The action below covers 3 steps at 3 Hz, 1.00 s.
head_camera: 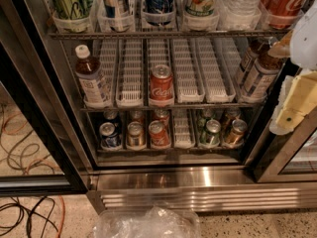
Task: Pick green can from top shelf of fridge
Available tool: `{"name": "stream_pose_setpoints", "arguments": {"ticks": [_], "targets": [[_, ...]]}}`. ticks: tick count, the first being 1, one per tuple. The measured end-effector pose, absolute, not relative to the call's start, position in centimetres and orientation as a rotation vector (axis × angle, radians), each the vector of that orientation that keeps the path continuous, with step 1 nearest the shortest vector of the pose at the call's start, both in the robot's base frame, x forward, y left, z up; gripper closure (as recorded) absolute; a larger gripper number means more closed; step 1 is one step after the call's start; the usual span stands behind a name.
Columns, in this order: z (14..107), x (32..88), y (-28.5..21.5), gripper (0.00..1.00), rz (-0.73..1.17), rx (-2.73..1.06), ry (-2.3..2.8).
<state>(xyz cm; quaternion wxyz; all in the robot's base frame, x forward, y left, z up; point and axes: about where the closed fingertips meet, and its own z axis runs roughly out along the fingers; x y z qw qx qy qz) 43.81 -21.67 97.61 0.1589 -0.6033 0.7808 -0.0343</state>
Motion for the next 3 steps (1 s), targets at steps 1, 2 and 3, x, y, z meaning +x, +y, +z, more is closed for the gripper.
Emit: {"name": "stream_pose_setpoints", "arguments": {"ticks": [1, 2, 3], "targets": [[97.6, 43.8, -21.7, 0.00, -0.098, -1.725, 2.232], [97.5, 44.2, -20.6, 0.00, -0.013, -1.642, 2.185], [96.1, 43.3, -19.3, 0.00, 0.138, -1.432, 2.140]]}}
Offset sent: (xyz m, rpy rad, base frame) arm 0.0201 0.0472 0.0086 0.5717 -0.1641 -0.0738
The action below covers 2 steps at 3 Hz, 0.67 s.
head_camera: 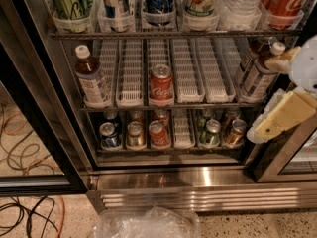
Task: Pick green can from top shelf of fridge
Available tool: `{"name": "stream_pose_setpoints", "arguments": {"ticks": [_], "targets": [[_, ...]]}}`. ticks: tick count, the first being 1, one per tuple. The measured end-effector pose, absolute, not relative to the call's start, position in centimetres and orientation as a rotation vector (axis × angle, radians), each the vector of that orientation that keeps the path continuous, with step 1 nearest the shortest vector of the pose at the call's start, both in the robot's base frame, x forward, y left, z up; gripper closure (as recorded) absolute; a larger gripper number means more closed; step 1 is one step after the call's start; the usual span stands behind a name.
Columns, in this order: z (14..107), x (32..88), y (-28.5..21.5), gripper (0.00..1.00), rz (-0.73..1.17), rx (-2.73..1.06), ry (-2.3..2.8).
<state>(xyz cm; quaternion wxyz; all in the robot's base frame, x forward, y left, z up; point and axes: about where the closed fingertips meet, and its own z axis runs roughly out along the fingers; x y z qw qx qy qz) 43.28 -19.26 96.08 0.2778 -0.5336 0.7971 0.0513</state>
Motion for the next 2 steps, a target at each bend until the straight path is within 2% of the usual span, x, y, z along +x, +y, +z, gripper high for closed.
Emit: {"name": "stream_pose_setpoints", "arguments": {"ticks": [2], "targets": [[97.30, 43.39, -19.70, 0.00, 0.169, -1.286, 2.105]]}}
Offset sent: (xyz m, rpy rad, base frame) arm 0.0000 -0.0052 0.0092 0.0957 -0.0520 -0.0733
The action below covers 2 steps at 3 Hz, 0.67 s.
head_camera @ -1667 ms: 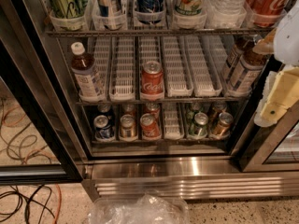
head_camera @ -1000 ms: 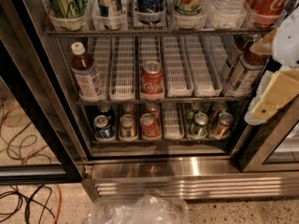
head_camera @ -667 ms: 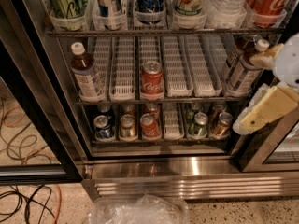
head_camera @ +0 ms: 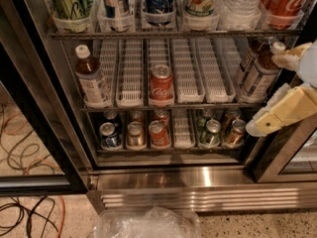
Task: Pick green can from top shelf of fridge
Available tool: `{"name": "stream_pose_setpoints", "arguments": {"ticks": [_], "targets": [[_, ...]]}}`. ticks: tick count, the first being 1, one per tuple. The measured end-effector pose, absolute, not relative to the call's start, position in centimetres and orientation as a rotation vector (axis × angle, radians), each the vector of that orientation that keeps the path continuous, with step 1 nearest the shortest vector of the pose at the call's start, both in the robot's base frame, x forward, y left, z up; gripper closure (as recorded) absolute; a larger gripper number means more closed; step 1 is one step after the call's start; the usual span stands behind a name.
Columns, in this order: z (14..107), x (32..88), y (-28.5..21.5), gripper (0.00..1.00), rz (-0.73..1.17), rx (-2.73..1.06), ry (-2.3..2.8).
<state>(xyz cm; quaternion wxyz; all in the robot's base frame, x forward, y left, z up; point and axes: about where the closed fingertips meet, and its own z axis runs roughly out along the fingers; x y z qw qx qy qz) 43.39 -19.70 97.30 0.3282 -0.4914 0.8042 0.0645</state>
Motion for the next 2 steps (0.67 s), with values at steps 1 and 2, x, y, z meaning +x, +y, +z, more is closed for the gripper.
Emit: {"name": "stream_pose_setpoints", "arguments": {"ticks": [1, 2], "targets": [[97.8, 43.4, -19.3, 0.00, 0.249, -1.224, 2.062], [100.1, 43.8, -19.2, 0.00, 0.305, -1.089, 1.917]]}}
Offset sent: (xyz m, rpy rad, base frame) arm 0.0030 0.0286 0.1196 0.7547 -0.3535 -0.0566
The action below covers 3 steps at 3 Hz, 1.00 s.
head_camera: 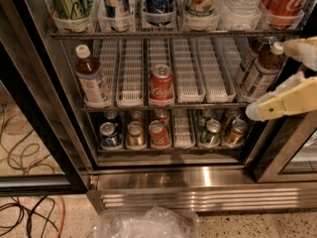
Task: Pick green can from top shelf of fridge
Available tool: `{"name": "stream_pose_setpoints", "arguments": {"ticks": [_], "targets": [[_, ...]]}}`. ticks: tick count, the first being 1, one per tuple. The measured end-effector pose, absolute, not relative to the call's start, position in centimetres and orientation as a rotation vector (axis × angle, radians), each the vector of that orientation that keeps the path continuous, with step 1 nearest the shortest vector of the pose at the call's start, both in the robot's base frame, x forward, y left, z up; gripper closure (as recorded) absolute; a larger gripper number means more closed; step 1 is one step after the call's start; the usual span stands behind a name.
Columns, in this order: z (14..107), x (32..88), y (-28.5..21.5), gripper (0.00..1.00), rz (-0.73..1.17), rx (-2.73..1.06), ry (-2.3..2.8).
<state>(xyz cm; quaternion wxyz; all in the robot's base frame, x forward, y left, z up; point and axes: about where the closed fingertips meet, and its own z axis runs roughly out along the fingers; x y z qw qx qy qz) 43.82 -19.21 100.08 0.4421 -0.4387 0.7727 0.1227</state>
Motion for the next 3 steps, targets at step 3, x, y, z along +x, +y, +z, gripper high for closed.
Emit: {"name": "stream_pose_setpoints", "arguments": {"ticks": [3], "targets": [[107.1, 43.7, -15.7, 0.00, 0.411, -1.017, 1.655]]}}
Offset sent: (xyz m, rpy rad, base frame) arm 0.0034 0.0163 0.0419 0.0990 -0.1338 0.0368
